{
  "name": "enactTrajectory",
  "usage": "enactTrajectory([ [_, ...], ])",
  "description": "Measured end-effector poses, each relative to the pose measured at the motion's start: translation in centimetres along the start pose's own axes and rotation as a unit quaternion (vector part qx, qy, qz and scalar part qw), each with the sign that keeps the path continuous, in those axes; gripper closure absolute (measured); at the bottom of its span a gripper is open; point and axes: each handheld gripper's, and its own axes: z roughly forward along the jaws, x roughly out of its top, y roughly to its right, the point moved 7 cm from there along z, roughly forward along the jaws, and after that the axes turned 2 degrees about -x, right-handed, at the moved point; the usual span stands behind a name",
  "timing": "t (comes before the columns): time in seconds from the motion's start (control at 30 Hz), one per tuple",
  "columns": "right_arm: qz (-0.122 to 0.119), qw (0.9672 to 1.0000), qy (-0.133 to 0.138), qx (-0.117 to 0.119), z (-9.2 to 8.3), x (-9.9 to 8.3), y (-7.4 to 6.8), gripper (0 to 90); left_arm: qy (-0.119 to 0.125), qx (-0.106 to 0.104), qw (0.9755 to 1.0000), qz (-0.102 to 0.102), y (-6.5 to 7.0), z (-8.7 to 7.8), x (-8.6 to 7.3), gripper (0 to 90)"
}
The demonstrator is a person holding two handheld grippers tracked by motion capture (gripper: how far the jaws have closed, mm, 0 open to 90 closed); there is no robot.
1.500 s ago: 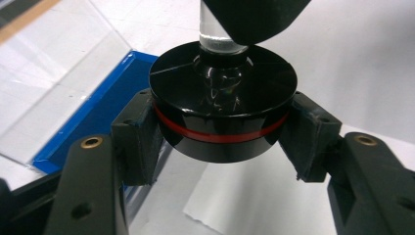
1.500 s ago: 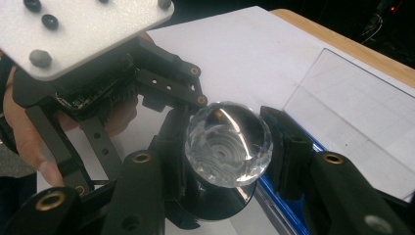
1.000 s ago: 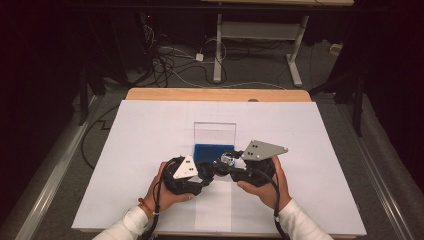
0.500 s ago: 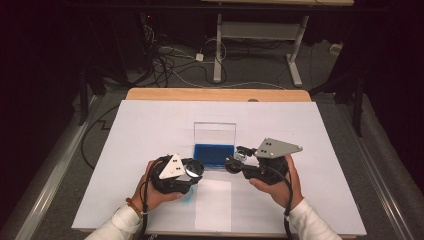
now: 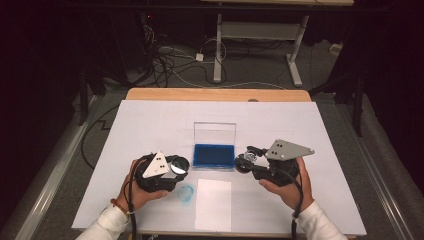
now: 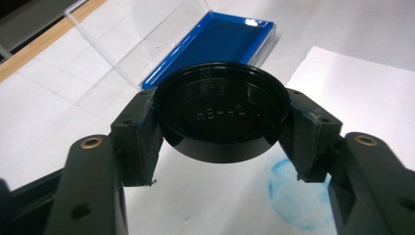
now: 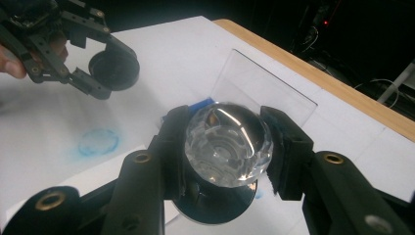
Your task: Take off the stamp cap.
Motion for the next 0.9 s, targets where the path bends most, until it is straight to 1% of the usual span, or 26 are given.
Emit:
enactTrajectory([
  [0.27,0.002,1.0000,-0.006,-0.005,-0.5,-0.6,0.4,57.1,-0.002,0.010,0.9999,-0.011,-0.4,-1.1,-1.3,36.4],
  [0.5,0.003,0.9999,-0.007,-0.009,-0.8,-0.7,0.6,57.1,0.001,0.016,0.9997,-0.020,-0.5,-1.9,-2.4,36.4],
  [0.6,0.002,0.9999,-0.009,-0.011,-0.8,-0.7,0.6,57.1,0.000,0.021,0.9995,-0.024,-0.6,-2.1,-2.8,36.4],
  [0.67,0.003,0.9999,-0.008,-0.011,-0.8,-0.7,0.7,57.1,-0.003,0.021,0.9995,-0.024,-0.6,-2.4,-3.2,36.4],
  [0.77,0.000,0.9999,-0.009,-0.012,-0.8,-0.7,0.7,57.1,-0.001,0.023,0.9992,-0.032,-0.7,-2.6,-3.7,36.4],
  [0.87,-0.002,0.9999,-0.010,-0.013,-0.7,-0.7,0.7,57.1,0.006,0.024,0.9987,-0.045,-0.5,-2.8,-4.1,36.4],
  [0.9,-0.002,0.9999,-0.011,-0.013,-0.7,-0.8,0.7,57.1,-0.001,0.026,0.9991,-0.034,-0.6,-3.0,-4.3,36.4],
])
